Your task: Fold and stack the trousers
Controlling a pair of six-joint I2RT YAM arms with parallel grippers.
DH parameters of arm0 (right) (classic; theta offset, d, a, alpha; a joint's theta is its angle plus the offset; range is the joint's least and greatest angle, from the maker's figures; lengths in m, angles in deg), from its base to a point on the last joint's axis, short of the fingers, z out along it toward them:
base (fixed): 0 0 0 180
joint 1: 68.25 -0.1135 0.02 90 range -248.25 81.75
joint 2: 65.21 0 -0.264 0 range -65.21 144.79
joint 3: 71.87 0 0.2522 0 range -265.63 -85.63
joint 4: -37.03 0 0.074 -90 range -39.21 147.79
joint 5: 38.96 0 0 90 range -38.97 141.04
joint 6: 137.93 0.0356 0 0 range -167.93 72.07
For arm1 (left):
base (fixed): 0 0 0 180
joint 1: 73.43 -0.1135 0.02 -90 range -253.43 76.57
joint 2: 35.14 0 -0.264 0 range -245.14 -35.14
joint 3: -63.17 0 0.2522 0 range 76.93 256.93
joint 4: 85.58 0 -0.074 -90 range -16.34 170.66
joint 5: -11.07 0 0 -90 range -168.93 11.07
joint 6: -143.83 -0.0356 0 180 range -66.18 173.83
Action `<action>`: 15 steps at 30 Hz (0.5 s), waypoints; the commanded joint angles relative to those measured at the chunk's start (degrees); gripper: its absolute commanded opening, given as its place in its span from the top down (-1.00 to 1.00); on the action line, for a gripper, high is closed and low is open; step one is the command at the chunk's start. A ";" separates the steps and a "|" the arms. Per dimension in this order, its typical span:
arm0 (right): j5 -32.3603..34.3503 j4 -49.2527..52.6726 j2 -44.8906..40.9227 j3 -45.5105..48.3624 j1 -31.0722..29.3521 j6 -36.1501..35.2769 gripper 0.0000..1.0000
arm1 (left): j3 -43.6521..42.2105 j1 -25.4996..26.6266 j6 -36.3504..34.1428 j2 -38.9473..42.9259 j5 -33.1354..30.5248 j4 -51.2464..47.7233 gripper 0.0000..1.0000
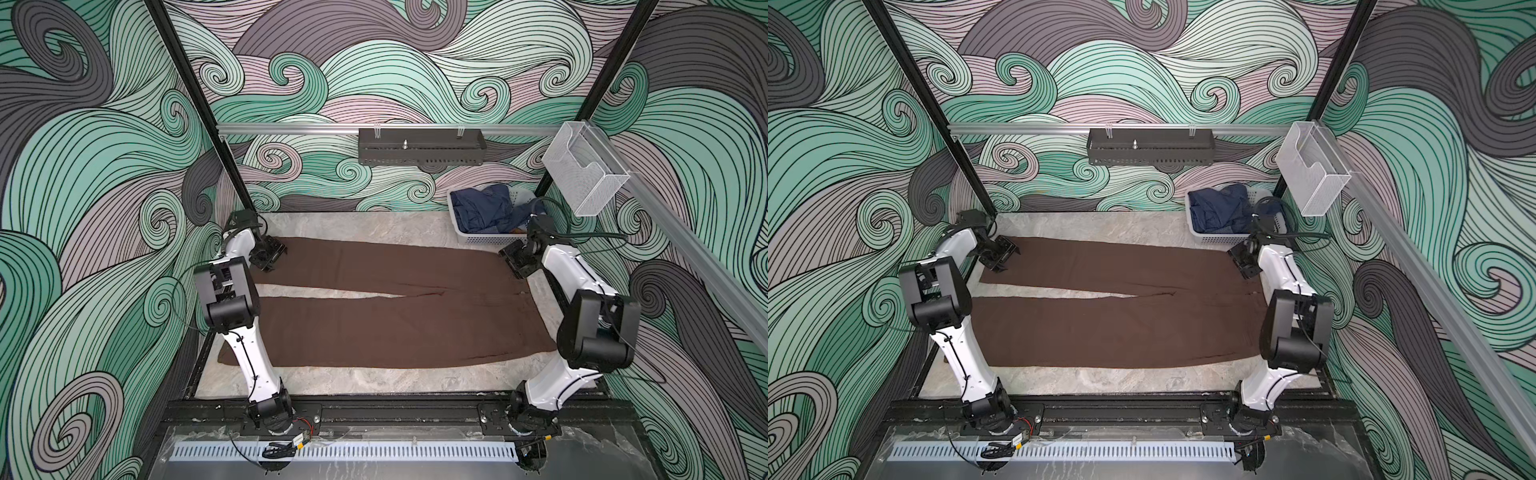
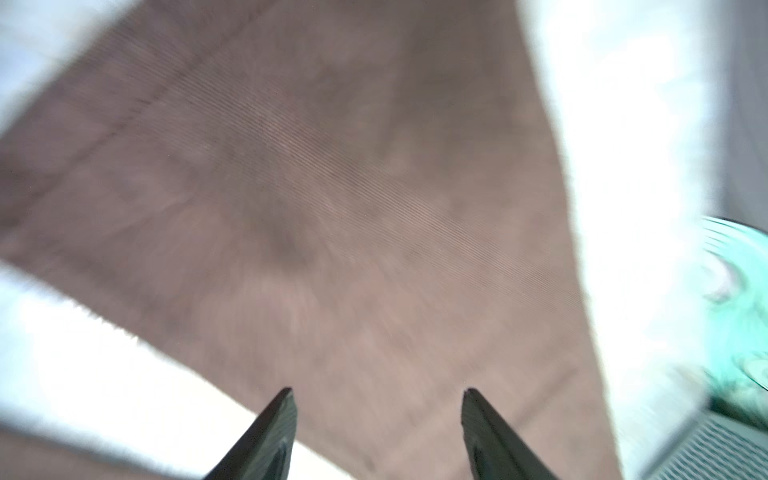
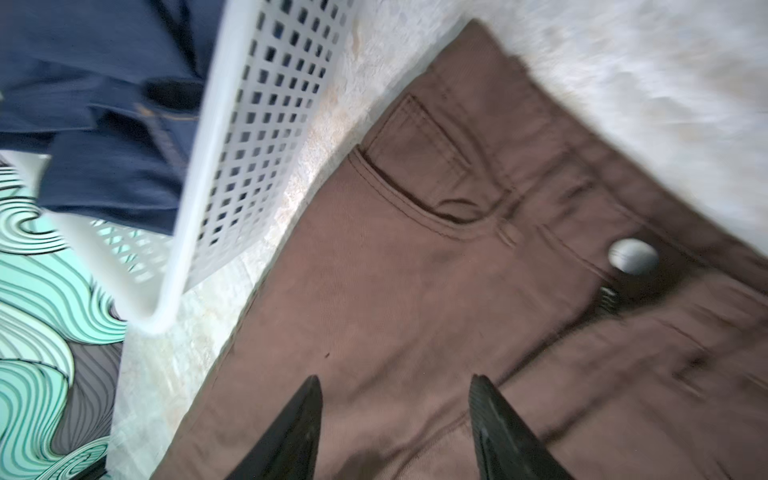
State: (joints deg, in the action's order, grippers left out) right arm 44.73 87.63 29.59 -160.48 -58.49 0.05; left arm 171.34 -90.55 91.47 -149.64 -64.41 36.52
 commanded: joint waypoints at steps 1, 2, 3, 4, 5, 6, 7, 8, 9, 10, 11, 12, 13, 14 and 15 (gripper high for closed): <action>0.66 7.01 -2.40 4.14 1.34 0.18 -0.17 | -4.63 -0.14 -1.96 11.33 2.23 -2.33 -0.36; 1.08 7.74 -3.24 5.32 1.48 0.94 -0.18 | -7.30 -0.34 -2.12 13.96 2.68 -2.24 -0.36; 1.22 8.72 -3.85 6.14 1.65 1.68 -0.17 | -10.17 -0.42 -2.14 16.83 3.41 -1.78 -0.36; 0.80 9.20 -4.29 6.97 1.80 1.91 -0.18 | -12.66 -0.54 -2.18 18.78 4.21 -1.10 -0.36; 0.04 9.48 -4.66 7.94 2.00 1.93 -0.18 | -15.53 -0.61 -1.87 21.58 4.66 -0.58 -0.36; -0.55 9.45 -5.16 9.11 2.02 2.15 -0.18 | -18.39 -0.62 -0.98 24.16 4.79 -0.10 -0.36; -0.80 9.52 -5.74 10.19 2.10 2.57 -0.17 | -20.46 -0.63 -0.50 26.00 5.20 0.29 -0.36; -1.27 9.52 -6.53 11.56 2.41 3.25 -0.17 | -22.72 -0.59 -0.19 28.10 5.50 0.44 -0.36; -1.54 9.44 -7.34 12.89 2.68 3.74 -0.17 | -24.74 -0.59 0.31 30.09 5.60 0.52 -0.36; -1.13 9.48 -8.07 13.99 2.90 3.95 -0.17 | -26.61 -0.62 0.73 31.60 5.81 0.67 -0.36; -0.56 9.50 -8.85 15.11 3.06 3.84 -0.17 | -28.54 -0.60 0.85 32.62 6.27 0.85 -0.36; -0.06 9.48 -9.47 16.06 3.31 3.55 -0.17 | -30.43 -0.63 1.00 35.41 6.43 0.88 -0.36; 0.11 9.55 -9.88 16.85 3.53 3.24 -0.17 | -32.17 -0.61 1.19 36.53 6.84 1.03 -0.36; 0.07 9.55 -10.26 17.74 3.97 3.00 -0.17 | -33.91 -0.62 1.35 37.72 7.01 1.01 -0.36; 0.26 9.49 -10.48 18.72 4.51 3.07 -0.17 | -35.70 -0.63 1.37 38.80 6.93 0.98 -0.35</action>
State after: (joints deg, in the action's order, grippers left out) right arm 44.16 95.89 20.90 -143.17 -55.03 2.52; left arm 137.99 -90.92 91.85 -114.30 -58.86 37.40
